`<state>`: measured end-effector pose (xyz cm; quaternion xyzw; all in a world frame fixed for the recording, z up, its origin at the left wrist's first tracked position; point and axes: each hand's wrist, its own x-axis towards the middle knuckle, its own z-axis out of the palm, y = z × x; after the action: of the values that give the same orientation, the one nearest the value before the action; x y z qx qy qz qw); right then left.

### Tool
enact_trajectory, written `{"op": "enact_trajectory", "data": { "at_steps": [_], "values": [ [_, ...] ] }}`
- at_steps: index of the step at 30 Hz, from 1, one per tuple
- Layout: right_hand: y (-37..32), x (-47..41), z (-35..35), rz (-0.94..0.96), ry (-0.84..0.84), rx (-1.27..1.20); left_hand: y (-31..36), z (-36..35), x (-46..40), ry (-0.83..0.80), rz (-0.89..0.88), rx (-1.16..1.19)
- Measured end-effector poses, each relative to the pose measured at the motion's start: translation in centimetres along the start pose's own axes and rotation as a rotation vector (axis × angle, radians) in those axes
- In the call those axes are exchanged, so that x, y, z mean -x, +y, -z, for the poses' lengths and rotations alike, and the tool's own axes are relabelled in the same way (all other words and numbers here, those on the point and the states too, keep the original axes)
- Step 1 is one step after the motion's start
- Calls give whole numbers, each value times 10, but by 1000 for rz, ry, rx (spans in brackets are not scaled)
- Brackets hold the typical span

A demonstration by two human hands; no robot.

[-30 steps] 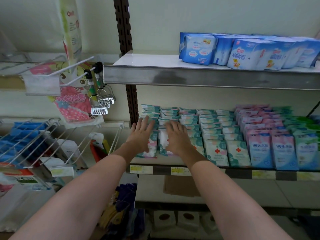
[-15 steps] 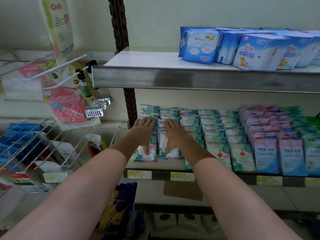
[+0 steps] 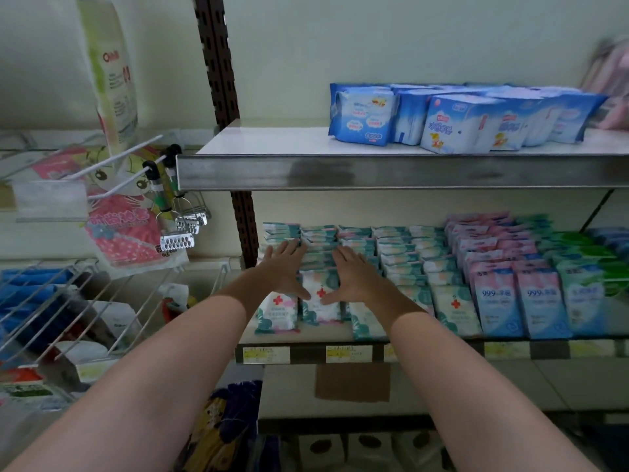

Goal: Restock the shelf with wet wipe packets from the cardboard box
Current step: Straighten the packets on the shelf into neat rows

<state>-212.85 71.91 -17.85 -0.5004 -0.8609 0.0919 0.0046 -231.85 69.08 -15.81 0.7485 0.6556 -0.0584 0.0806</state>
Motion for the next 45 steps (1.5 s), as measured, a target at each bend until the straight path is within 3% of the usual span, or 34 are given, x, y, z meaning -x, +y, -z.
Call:
{"op": "enact_trajectory", "data": {
  "at_steps": [5, 12, 30, 39, 43, 45],
  "values": [
    [37, 25, 15, -3, -90, -17, 38, -5, -4, 15, -81, -56],
    [47, 42, -7, 49, -130, 177, 61, -32, -15, -16, 18, -249],
    [48, 8, -18, 44, 87, 199, 63, -40, -18, 48, 65, -351],
    [69, 20, -5, 134, 40, 80, 80, -32, -15, 85, 97, -154],
    [94, 29, 14, 113, 81, 39, 99, -22, -24, 167, -4, -56],
    [109, 34, 21, 83, 9, 11, 111, -19, -29, 147, -67, -83]
  ]
}}
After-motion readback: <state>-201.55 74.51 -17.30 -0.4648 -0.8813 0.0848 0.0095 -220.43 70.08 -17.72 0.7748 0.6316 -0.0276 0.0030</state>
